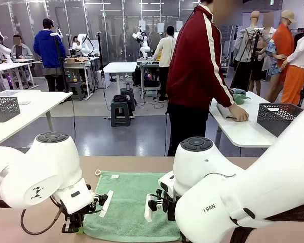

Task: Fold the towels and place them in the basket.
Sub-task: When a person lays out a Towel with hook on the table, fold it in half twice.

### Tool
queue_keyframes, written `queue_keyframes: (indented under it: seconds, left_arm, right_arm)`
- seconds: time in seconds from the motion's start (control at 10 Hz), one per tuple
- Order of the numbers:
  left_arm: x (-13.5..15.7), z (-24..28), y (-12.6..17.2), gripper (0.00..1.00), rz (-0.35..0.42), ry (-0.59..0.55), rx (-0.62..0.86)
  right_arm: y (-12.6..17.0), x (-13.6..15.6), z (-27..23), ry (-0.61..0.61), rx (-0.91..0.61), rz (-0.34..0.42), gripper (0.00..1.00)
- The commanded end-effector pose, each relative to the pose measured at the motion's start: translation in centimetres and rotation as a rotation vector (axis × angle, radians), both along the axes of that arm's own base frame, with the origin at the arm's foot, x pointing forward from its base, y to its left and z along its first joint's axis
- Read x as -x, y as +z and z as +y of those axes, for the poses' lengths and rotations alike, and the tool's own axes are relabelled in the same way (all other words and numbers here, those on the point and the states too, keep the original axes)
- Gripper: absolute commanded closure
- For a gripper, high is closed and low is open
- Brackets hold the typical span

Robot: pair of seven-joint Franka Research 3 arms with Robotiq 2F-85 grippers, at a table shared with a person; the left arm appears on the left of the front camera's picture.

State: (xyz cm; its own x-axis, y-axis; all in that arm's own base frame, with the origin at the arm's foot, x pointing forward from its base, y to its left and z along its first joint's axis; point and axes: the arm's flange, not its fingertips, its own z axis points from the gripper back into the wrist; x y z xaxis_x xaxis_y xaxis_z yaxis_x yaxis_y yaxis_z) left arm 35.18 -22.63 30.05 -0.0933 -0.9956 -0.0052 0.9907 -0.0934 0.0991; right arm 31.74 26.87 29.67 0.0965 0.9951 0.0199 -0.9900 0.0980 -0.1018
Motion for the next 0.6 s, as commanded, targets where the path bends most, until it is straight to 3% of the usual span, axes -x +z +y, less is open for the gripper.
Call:
queue_keyframes:
  seconds: [0.0, 0.2, 0.3, 0.5]
  left_arm:
    - [0.0, 0.1, 0.0, 1.0, 0.003, 0.002, 0.005]
    - [0.0, 0.1, 0.0, 1.0, 0.003, 0.002, 0.005]
    - [0.0, 0.0, 0.0, 0.93, 0.0, 0.0, 0.0]
    - [-0.3, -0.1, 3.3, 0.93, -0.023, -0.023, 0.021]
  right_arm:
    - [0.0, 0.0, 0.0, -0.005, -0.002, 0.002, 1.0]
    - [0.0, 0.0, 0.0, 0.0, 0.0, 0.0, 0.96]
    - [1.1, -0.2, 0.2, 0.026, 0.009, 0.002, 0.96]
    - [3.8, -0.7, 0.3, 0.061, 0.02, -0.002, 0.96]
